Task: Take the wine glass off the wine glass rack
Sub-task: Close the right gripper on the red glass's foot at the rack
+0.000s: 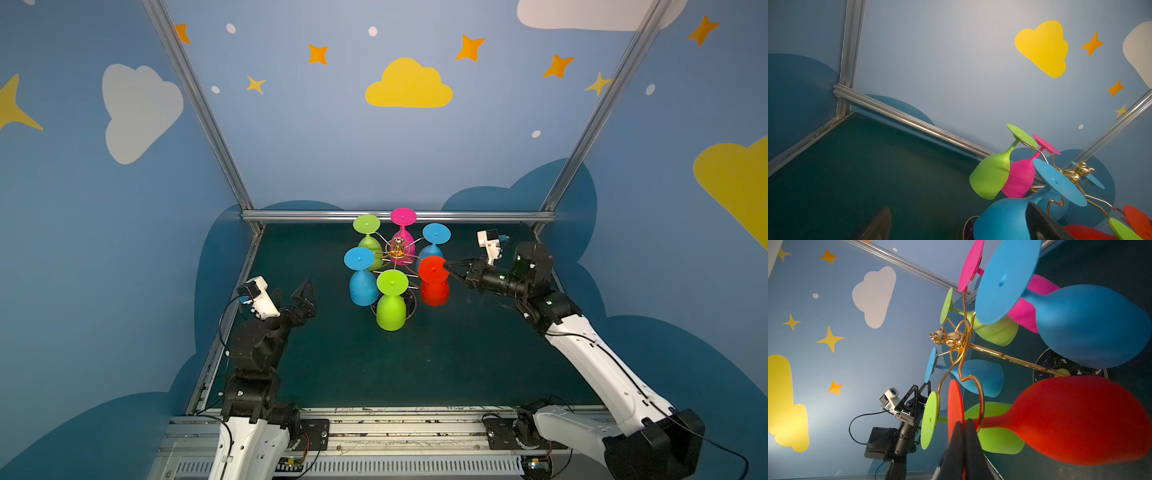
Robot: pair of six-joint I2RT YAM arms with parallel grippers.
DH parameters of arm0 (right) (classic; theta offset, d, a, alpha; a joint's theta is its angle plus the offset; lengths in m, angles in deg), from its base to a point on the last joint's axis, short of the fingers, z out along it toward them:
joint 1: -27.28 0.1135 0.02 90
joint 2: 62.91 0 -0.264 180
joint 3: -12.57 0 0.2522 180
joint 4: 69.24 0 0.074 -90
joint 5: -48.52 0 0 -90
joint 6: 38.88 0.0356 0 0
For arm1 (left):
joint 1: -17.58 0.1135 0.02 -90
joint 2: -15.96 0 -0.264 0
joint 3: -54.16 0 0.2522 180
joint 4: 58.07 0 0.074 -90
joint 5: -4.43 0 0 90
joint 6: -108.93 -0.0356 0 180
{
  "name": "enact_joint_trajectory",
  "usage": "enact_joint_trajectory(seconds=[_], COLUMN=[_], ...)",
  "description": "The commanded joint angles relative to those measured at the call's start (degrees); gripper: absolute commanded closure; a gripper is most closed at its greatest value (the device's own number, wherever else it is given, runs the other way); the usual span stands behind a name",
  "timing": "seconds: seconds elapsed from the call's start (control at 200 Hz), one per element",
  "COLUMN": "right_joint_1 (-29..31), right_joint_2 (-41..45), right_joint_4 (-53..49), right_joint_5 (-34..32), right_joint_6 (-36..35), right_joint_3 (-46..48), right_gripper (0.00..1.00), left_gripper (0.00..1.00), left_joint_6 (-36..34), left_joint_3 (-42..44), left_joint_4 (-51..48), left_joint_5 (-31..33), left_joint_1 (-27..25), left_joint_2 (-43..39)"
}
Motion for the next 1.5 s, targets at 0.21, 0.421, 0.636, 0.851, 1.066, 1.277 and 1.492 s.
enact_joint_trajectory(seconds=[0.21,0.421,0.636,0.851,1.066,1.277,1.492], right_joint_1=[-0.16,-0.07,0.1,0.42,0.95,2.23,3.77], right_joint_2=[0.31,-0.68,-2.37,-3.94,-5.39,-7.32,-8.92], right_joint_4=[2.92,2.51,3.24,4.4,5.55,5.98,5.92], right_joint_5=[1.54,1.67,1.4,0.78,0.2,-0.02,-0.22], right_joint_6=[1.51,0.99,0.89,1.31,1.78,1.62,1.25], right_joint_3=[-3.68,-5.01,-5.44,-6.22,-7.38,-9.01,-10.21], right_gripper=[1.0,1.0,1.0,1.0,1.0,1.0,1.0], left_gripper=[0.0,0.0,0.0,0.0,0.0,0.0,0.0], left_joint_6=[0.16,0.38,0.37,0.47,0.35,0.39,0.25], left_joint_3=[-1.61,-1.6,-1.6,-1.6,-1.67,-1.65,-1.6], left_joint_4=[0.04,0.13,-0.19,-0.29,-0.68,-0.92,-1.1], left_joint_5=[0.26,0.16,0.17,0.18,0.35,0.44,0.69], left_joint_1=[0.24,0.21,0.22,0.35,0.28,0.48,0.48], left_joint_2=[-0.83,-0.85,-1.23,-1.39,-2.13,-2.42,-2.92])
